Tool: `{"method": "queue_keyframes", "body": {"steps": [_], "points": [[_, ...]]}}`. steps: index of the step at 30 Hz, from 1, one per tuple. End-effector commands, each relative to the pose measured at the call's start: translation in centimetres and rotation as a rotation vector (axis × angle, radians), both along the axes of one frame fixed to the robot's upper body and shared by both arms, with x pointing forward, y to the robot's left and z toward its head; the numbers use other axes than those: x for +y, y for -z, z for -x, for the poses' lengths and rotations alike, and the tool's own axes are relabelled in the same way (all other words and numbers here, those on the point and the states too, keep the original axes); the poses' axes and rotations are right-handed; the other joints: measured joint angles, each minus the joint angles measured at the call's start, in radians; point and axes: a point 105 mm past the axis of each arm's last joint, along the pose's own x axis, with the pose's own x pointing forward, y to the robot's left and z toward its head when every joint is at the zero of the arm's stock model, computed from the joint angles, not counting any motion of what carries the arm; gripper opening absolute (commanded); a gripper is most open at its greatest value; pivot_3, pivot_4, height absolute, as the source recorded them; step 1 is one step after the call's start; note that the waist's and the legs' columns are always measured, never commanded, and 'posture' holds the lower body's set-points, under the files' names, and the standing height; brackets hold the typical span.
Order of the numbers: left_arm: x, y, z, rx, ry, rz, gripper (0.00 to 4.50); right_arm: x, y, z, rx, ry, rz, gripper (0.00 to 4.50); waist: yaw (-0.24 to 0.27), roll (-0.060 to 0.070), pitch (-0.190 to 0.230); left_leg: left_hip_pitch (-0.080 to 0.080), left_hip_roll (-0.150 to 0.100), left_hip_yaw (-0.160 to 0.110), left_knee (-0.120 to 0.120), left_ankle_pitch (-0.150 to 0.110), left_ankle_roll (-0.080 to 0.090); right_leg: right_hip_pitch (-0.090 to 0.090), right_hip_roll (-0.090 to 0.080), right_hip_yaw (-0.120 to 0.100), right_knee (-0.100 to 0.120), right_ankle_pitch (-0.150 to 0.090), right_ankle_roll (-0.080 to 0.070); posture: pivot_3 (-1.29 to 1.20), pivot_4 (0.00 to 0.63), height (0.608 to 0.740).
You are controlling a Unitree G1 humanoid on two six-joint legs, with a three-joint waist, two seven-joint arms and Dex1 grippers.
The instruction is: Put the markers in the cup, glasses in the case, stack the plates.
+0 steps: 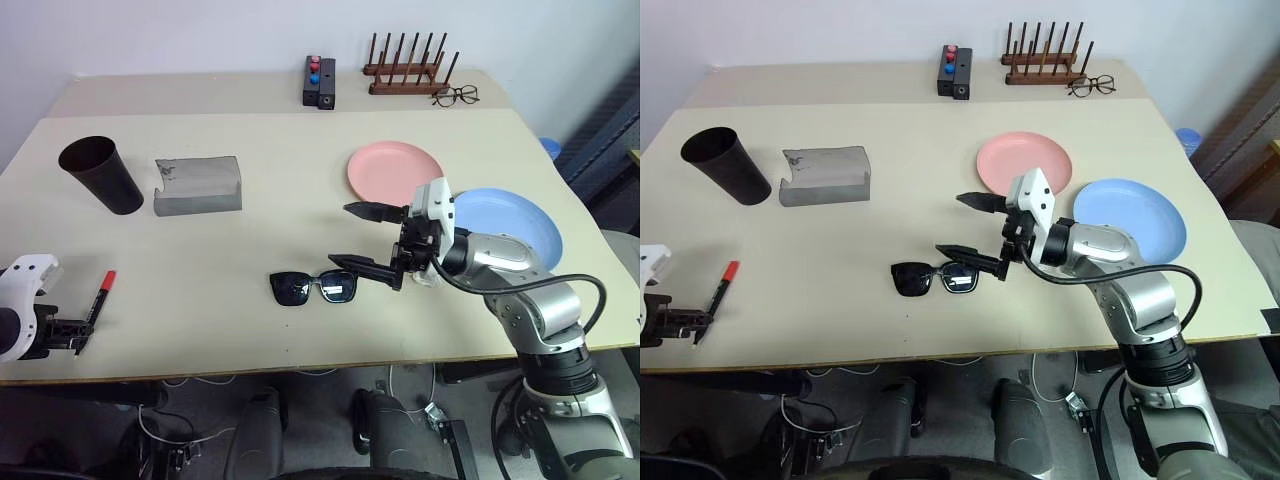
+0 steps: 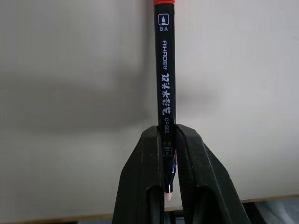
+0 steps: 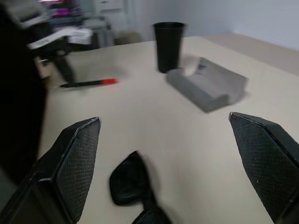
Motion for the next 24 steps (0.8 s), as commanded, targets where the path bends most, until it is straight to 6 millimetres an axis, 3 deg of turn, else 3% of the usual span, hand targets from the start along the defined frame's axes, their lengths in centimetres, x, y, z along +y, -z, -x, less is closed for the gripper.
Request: {"method": "queue_keyframes", "body": {"steps": [1, 4, 11, 16, 20, 24], "points": [[0.5, -0.5, -0.3, -0.051, -0.025, -0.006, 0.21, 0.1, -0.9, 0.5, -0.036, -0.013, -0.017, 4.50, -0.004, 0.000, 0.000, 0.000, 0.000, 0.000, 0.000, 0.000, 0.000, 0.000, 0.000, 0.000, 0.000, 0.000, 0.000, 0.00, 0.150, 0.740], [0.0, -0.2, -0.3, -0.044, -0.023, 0.016, 1.19, 0.1, -0.9, 0.4, -0.034, -0.004, -0.019, 4.50, -0.006, 0.000, 0.000, -0.002, 0.001, 0.001, -0.001, 0.000, 0.000, 0.000, 0.001, 0.000, 0.001, 0.000, 0.000, 0.00, 0.150, 0.740], [0.4, -1.8, -0.9, -0.074, -0.036, 0.002, 4.43, 0.0, -0.9, 0.2, -0.026, 0.011, -0.021, 4.50, -0.007, 0.000, 0.000, -0.002, 0.001, 0.001, 0.000, 0.000, 0.000, 0.000, 0.002, 0.000, 0.003, 0.000, 0.000, 0.00, 0.150, 0.740], [0.9, -3.8, -2.2, -0.135, -0.060, 0.017, 4.43, 0.2, -0.8, 0.1, -0.024, 0.017, -0.029, 4.50, -0.003, 0.000, 0.000, -0.002, 0.001, 0.001, 0.000, 0.000, 0.000, 0.000, 0.001, 0.000, 0.003, 0.000, 0.000, 0.00, 0.150, 0.740], [1.4, -5.3, -4.5, -0.171, -0.087, 0.035, 4.43, 0.6, -0.9, -0.2, -0.022, 0.023, -0.047, 4.50, -0.002, 0.000, 0.000, -0.002, 0.001, 0.001, 0.001, 0.000, 0.001, 0.002, 0.002, 0.000, 0.003, 0.000, 0.000, 0.00, 0.150, 0.740], [1.1, -5.3, -6.4, -0.150, -0.052, 0.054, 4.43, 1.0, -0.9, -0.3, -0.025, 0.028, -0.055, 4.50, -0.005, 0.000, 0.000, -0.001, 0.001, 0.001, 0.001, 0.002, 0.002, 0.002, 0.003, 0.000, 0.003, 0.000, 0.001, 0.00, 0.150, 0.740]]}}
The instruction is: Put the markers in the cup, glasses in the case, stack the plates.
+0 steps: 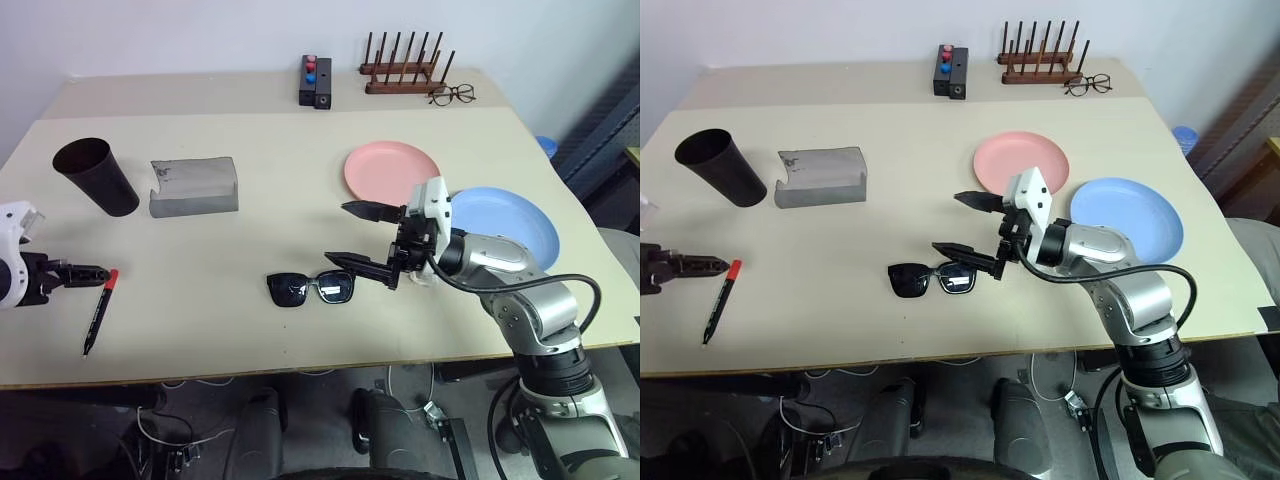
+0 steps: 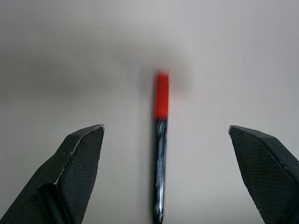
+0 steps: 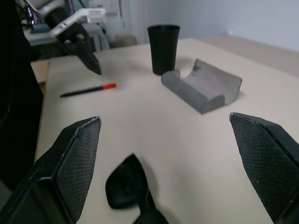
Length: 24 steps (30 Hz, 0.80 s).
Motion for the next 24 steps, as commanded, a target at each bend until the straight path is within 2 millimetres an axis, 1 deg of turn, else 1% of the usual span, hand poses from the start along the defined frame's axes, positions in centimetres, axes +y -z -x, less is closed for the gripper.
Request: {"method": "queue_keyframes", "body": {"steps": [1, 4, 6, 11, 17, 20, 22, 24], "points": [[0.4, 0.1, -1.2, 0.018, 0.009, 0.003, 4.43, 0.4, -1.0, 0.1, -0.043, -0.004, -0.019, 4.50, 0.000, 0.000, 0.000, 0.000, 0.000, 0.000, 0.000, 0.000, 0.000, 0.000, 0.000, 0.000, 0.000, 0.000, 0.000, 0.00, 0.150, 0.740], [-0.2, 1.6, -1.6, 0.089, 0.059, 0.025, 4.43, 0.5, -0.9, 0.1, -0.043, 0.006, -0.022, 4.50, -0.001, 0.000, 0.000, 0.000, 0.000, 0.000, 0.000, 0.000, 0.001, 0.000, 0.000, 0.000, 0.001, 0.000, 0.000, 0.00, 0.150, 0.740], [-0.1, 2.3, -1.2, 0.149, 0.105, 0.000, 4.43, 0.4, -0.9, 0.1, -0.044, 0.014, -0.020, 4.50, -0.003, 0.000, 0.000, 0.000, 0.000, 0.000, 0.000, 0.000, 0.001, -0.001, 0.000, 0.000, 0.001, 0.000, 0.000, 0.00, 0.150, 0.740], [0.2, 2.3, -1.3, 0.185, 0.130, 0.012, 4.43, 0.2, -0.9, 0.2, -0.042, 0.032, -0.024, 4.50, 0.000, -0.001, 0.000, -0.001, 0.001, 0.000, 0.001, 0.001, 0.001, -0.001, 0.001, 0.000, 0.001, 0.000, 0.000, 0.00, 0.150, 0.740], [0.2, 3.0, -2.3, 0.209, 0.150, 0.009, 4.43, 0.3, -1.0, 0.2, -0.043, 0.034, -0.030, 4.50, 0.002, -0.001, 0.000, -0.001, 0.001, 0.000, 0.001, 0.001, 0.001, 0.000, 0.001, 0.000, 0.001, 0.000, 0.000, 0.00, 0.150, 0.740], [0.2, 3.5, -2.7, 0.213, 0.136, 0.011, 3.64, 0.3, -1.0, 0.2, -0.044, 0.034, -0.029, 4.50, 0.001, -0.001, 0.000, -0.001, 0.001, 0.000, 0.001, 0.001, 0.001, 0.000, 0.001, 0.000, 0.001, 0.000, 0.000, 0.00, 0.150, 0.740], [0.0, 3.8, -2.7, 0.222, 0.144, 0.016, 2.76, 0.3, -1.1, 0.1, -0.047, 0.037, -0.031, 4.50, 0.000, -0.001, 0.000, 0.000, 0.001, 0.000, 0.001, 0.001, 0.001, 0.000, 0.001, 0.000, 0.002, 0.000, 0.000, 0.00, 0.150, 0.740], [-0.2, 4.1, -2.5, 0.240, 0.156, 0.024, 1.76, 0.2, -1.1, 0.0, -0.047, 0.041, -0.030, 4.50, 0.000, -0.001, 0.000, -0.001, 0.001, 0.000, 0.002, 0.001, 0.001, 0.000, 0.001, 0.000, 0.002, 0.000, 0.000, 0.00, 0.150, 0.740]]}}
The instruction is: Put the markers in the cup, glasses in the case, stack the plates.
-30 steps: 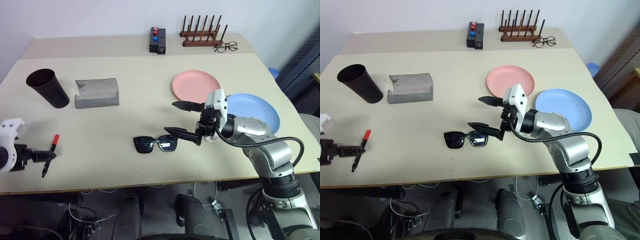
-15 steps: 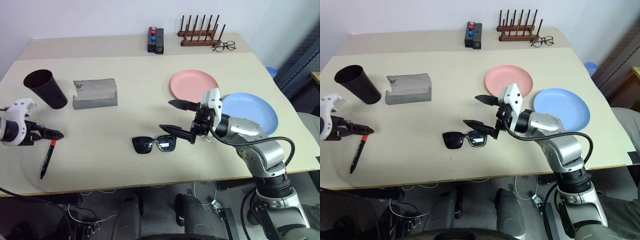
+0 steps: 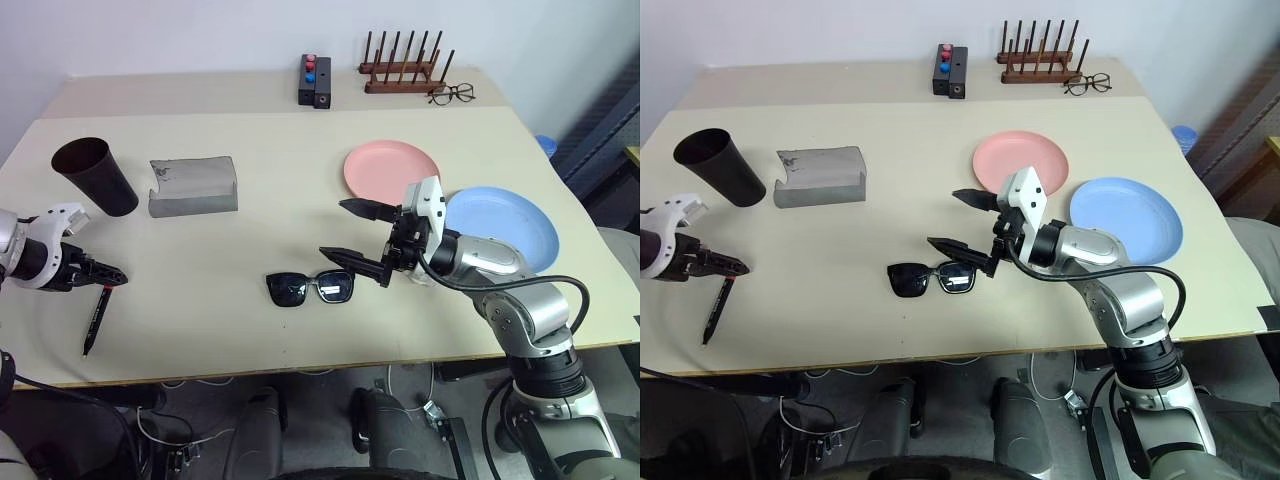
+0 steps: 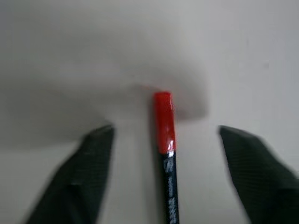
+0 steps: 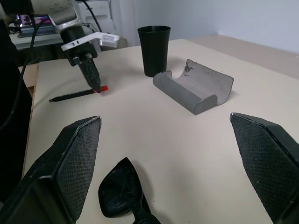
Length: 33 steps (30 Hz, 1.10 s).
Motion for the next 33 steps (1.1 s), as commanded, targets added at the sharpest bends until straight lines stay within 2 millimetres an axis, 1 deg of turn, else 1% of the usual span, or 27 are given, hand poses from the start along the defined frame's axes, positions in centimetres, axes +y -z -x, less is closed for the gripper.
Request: {"method": "queue_keyframes", "body": {"steps": [1, 3, 4, 8, 11, 13, 17, 19, 21, 23, 25, 27, 28, 29, 30, 32, 33], "points": [[-0.3, 0.1, 0.1, 0.016, 0.011, 0.013, 1.27, 0.0, -1.3, 0.4, -0.052, -0.006, -0.018, 4.50, 0.001, 0.000, 0.000, 0.000, 0.000, 0.000, 0.000, 0.000, 0.000, 0.000, 0.000, 0.000, 0.000, 0.000, 0.000, 0.00, 0.150, 0.740], [-0.3, 0.2, 0.2, 0.020, 0.008, 0.022, 0.36, 0.0, -1.3, 0.4, -0.053, -0.003, -0.018, 4.50, 0.001, 0.000, 0.000, 0.000, 0.000, 0.000, 0.000, 0.000, 0.000, 0.000, 0.000, 0.000, 0.000, 0.000, 0.000, 0.00, 0.150, 0.740], [-0.3, 0.2, 0.2, 0.023, 0.007, 0.024, 0.08, 0.0, -1.3, 0.3, -0.054, -0.002, -0.017, 4.50, 0.001, 0.000, 0.000, 0.000, 0.000, 0.000, 0.000, 0.000, 0.000, 0.000, 0.000, 0.000, 0.000, 0.000, 0.000, 0.00, 0.150, 0.740], [-0.3, 0.1, 0.3, 0.022, 0.010, 0.030, 0.08, 0.0, -1.2, 0.3, -0.053, -0.001, -0.018, 4.50, 0.000, 0.000, 0.000, 0.000, 0.000, 0.000, 0.000, 0.000, 0.000, 0.000, 0.000, 0.000, 0.000, 0.000, 0.000, 0.00, 0.150, 0.740], [-0.1, -0.9, 0.1, -0.014, 0.016, 0.017, 0.08, 0.0, -1.2, 0.3, -0.053, 0.001, -0.017, 4.50, 0.001, 0.000, 0.000, 0.000, 0.000, 0.000, 0.000, 0.000, 0.000, 0.000, 0.000, 0.000, 0.000, 0.000, 0.000, 0.00, 0.150, 0.740], [-0.8, -2.6, -0.2, -0.067, 0.026, 0.067, 0.08, 0.0, -1.1, 0.2, -0.052, 0.002, -0.016, 4.50, 0.000, 0.000, 0.000, 0.000, 0.000, 0.000, 0.000, 0.000, 0.000, 0.000, 0.000, 0.000, 0.001, 0.000, 0.000, 0.00, 0.150, 0.740], [-2.9, -6.8, -1.0, -0.216, 0.082, 0.145, 0.08, -0.1, -1.1, 0.2, -0.054, 0.002, -0.013, 4.50, 0.001, -0.002, 0.001, 0.000, 0.000, -0.001, 0.001, 0.000, 0.000, 0.000, 0.000, 0.000, 0.001, 0.000, 0.000, 0.00, 0.150, 0.740], [-3.7, -9.1, -1.9, -0.330, 0.115, 0.146, 0.08, -0.1, -1.1, 0.2, -0.058, -0.004, -0.009, 4.50, 0.002, -0.002, 0.001, -0.001, 0.000, -0.001, 0.001, 0.000, 0.000, 0.000, 0.000, 0.000, 0.001, 0.000, 0.000, 0.00, 0.150, 0.740], [-4.0, -10.9, -2.5, -0.407, 0.112, 0.145, 0.08, -0.1, -1.3, 0.1, -0.067, -0.009, -0.006, 4.50, 0.000, -0.002, 0.001, 0.000, 0.000, -0.001, 0.001, 0.000, 0.000, 0.001, 0.000, 0.000, 0.001, 0.000, 0.000, 0.00, 0.150, 0.740], [-4.4, -13.1, -3.7, -0.572, 0.169, 0.119, 0.08, -0.3, -1.6, -0.3, -0.078, -0.005, -0.006, 4.50, -0.002, -0.002, 0.001, 0.000, 0.000, -0.001, 0.001, 0.000, 0.000, 0.001, 0.000, 0.000, 0.001, 0.000, 0.001, 0.00, 0.150, 0.740], [-5.1, -16.0, -5.0, -0.797, 0.243, 0.081, 0.08, -0.3, -1.9, -0.5, -0.084, -0.006, -0.010, 4.50, -0.002, -0.001, 0.001, 0.001, 0.000, -0.001, 0.001, 0.000, 0.000, 0.001, 0.000, 0.000, 0.002, 0.000, 0.001, 0.00, 0.150, 0.740], [-5.2, -18.4, -5.9, -0.978, 0.247, 0.064, 0.08, -0.4, -2.0, -0.5, -0.089, -0.009, -0.015, 4.50, 0.000, -0.002, 0.001, 0.001, 0.000, -0.001, 0.001, 0.000, 0.000, 0.001, 0.000, 0.000, 0.003, 0.000, 0.002, 0.00, 0.150, 0.740], [-5.2, -19.0, -6.1, -1.024, 0.242, 0.061, 0.08, -0.4, -2.1, -0.5, -0.091, -0.010, -0.016, 4.50, 0.000, -0.002, 0.001, 0.001, 0.000, -0.001, 0.002, 0.000, 0.000, 0.001, 0.001, 0.000, 0.004, 0.002, 0.004, 0.00, 0.150, 0.740], [-5.3, -20.0, -6.2, -1.099, 0.259, 0.059, 0.08, -0.5, -2.2, -0.6, -0.096, -0.006, -0.021, 4.50, 0.000, -0.002, 0.001, 0.001, 0.000, -0.001, 0.002, 0.000, 0.000, 0.001, 0.001, 0.000, 0.004, 0.002, 0.005, 0.00, 0.150, 0.740], [-5.2, -20.7, -6.2, -1.143, 0.246, 0.091, 0.08, -0.6, -2.3, -0.7, -0.100, -0.001, -0.025, 4.50, -0.001, -0.002, 0.001, 0.001, 0.000, -0.001, 0.002, 0.000, 0.000, 0.002, 0.001, 0.000, 0.003, 0.002, 0.005, 0.00, 0.150, 0.740], [-4.4, -22.5, -6.5, -1.265, 0.180, 0.157, 0.08, -0.7, -2.3, -1.0, -0.120, 0.017, -0.024, 4.50, -0.002, -0.002, 0.001, 0.001, 0.000, -0.001, 0.002, 0.000, 0.000, 0.002, 0.001, 0.000, 0.004, 0.002, 0.005, 0.00, 0.150, 0.740], [-3.8, -22.9, -6.6, -1.309, 0.151, 0.157, 0.08, -0.7, -2.3, -1.1, -0.123, 0.021, -0.025, 4.50, -0.002, -0.002, 0.001, 0.001, 0.000, -0.001, 0.002, 0.000, 0.000, 0.002, 0.001, 0.000, 0.004, 0.002, 0.005, 0.00, 0.150, 0.740]]}}
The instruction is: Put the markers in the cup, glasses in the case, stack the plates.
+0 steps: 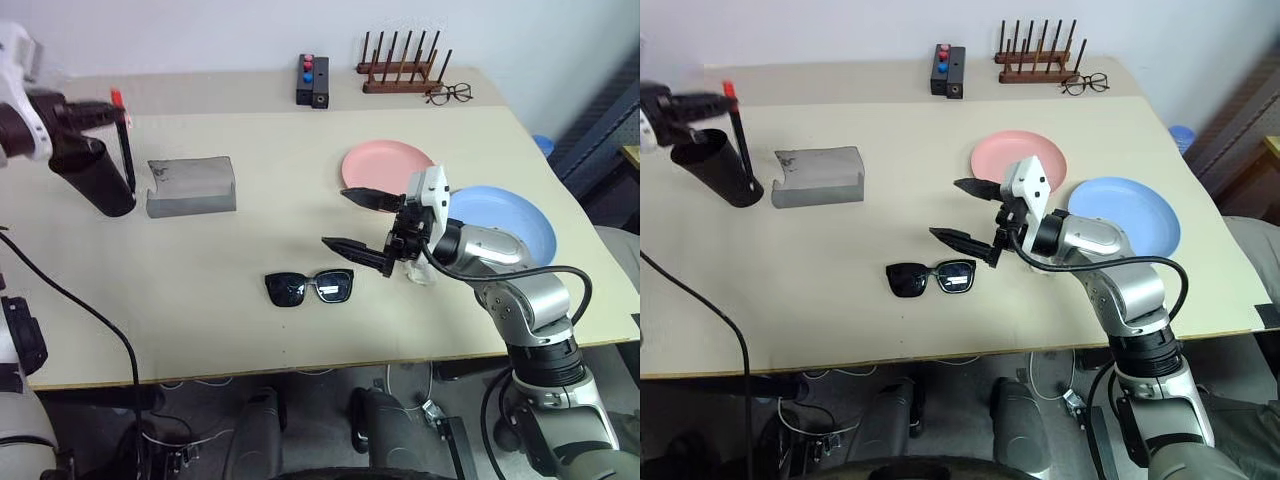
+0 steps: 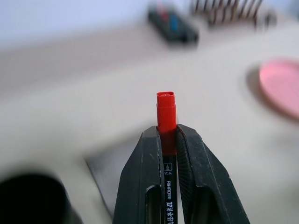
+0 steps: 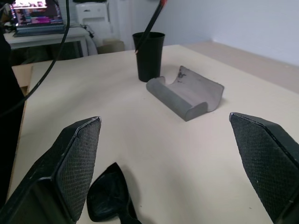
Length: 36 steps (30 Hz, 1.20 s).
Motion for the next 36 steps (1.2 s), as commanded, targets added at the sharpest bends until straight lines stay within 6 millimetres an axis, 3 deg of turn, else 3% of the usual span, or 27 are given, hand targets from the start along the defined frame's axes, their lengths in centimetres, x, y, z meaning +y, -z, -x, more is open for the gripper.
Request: {"method": "queue_keyframes", "body": {"steps": [1, 3, 6, 11, 17, 24, 33, 36], "points": [[2.1, -4.3, 0.3, -0.257, -0.065, 0.091, 0.08, -0.1, -1.4, -0.2, -0.076, 0.012, -0.025, 4.50, 0.000, 0.000, 0.000, 0.001, 0.000, 0.000, 0.000, 0.000, 0.000, 0.000, 0.000, 0.000, 0.001, 0.000, 0.001, 0.00, 0.150, 0.740], [2.9, -5.1, 0.1, -0.320, -0.116, 0.061, 0.08, 0.0, -1.6, -0.3, -0.082, 0.015, -0.034, 4.50, 0.000, 0.000, 0.000, 0.001, 0.000, 0.000, 0.000, 0.000, 0.000, 0.000, 0.000, 0.000, 0.003, -0.001, 0.001, 0.00, 0.150, 0.740], [4.6, -5.6, -0.1, -0.409, -0.232, -0.126, 0.08, -0.2, -1.8, -0.4, -0.095, 0.027, -0.033, 4.50, 0.001, 0.000, 0.000, 0.001, 0.000, 0.000, 0.001, 0.000, 0.000, 0.000, 0.000, 0.000, 0.004, -0.001, 0.001, 0.00, 0.150, 0.740], [6.3, -5.8, 0.3, -0.558, -0.315, -0.145, 0.08, -0.5, -1.8, -0.5, -0.101, 0.047, -0.032, 4.50, 0.004, 0.000, 0.000, 0.001, 0.000, 0.000, 0.002, 0.000, 0.000, 0.000, 0.000, 0.000, 0.004, -0.001, 0.001, 0.00, 0.150, 0.740], [6.8, -2.9, 0.0, -0.579, -0.309, -0.120, 0.08, -0.6, -1.7, -0.3, -0.101, 0.055, -0.026, 4.50, 0.003, 0.000, 0.000, 0.001, 0.000, 0.000, 0.002, 0.000, 0.000, 0.000, 0.000, 0.000, 0.005, -0.001, 0.001, 0.00, 0.150, 0.740], [9.1, -0.9, 0.7, -0.583, -0.422, -0.034, 0.08, -1.2, -1.7, -0.5, -0.098, 0.079, -0.014, 4.50, 0.002, -0.001, -0.001, 0.001, 0.000, 0.000, 0.003, 0.000, 0.000, 0.000, 0.000, 0.000, 0.006, -0.001, 0.001, 0.00, 0.150, 0.740], [8.0, 2.3, -0.2, -0.563, -0.379, 0.035, 0.08, -1.0, -1.9, -0.6, -0.103, 0.075, -0.009, 4.50, 0.004, -0.001, -0.001, 0.001, 0.000, 0.000, 0.005, 0.000, 0.000, 0.001, 0.000, 0.000, 0.006, -0.001, 0.001, 0.00, 0.150, 0.740], [8.2, 2.5, -0.1, -0.564, -0.395, 0.044, 0.08, -1.0, -1.9, -0.5, -0.102, 0.078, -0.007, 4.50, 0.002, -0.001, -0.001, 0.001, 0.000, 0.000, 0.005, 0.000, 0.000, 0.001, 0.000, 0.000, 0.007, -0.001, 0.001, 0.00, 0.150, 0.740]]}}
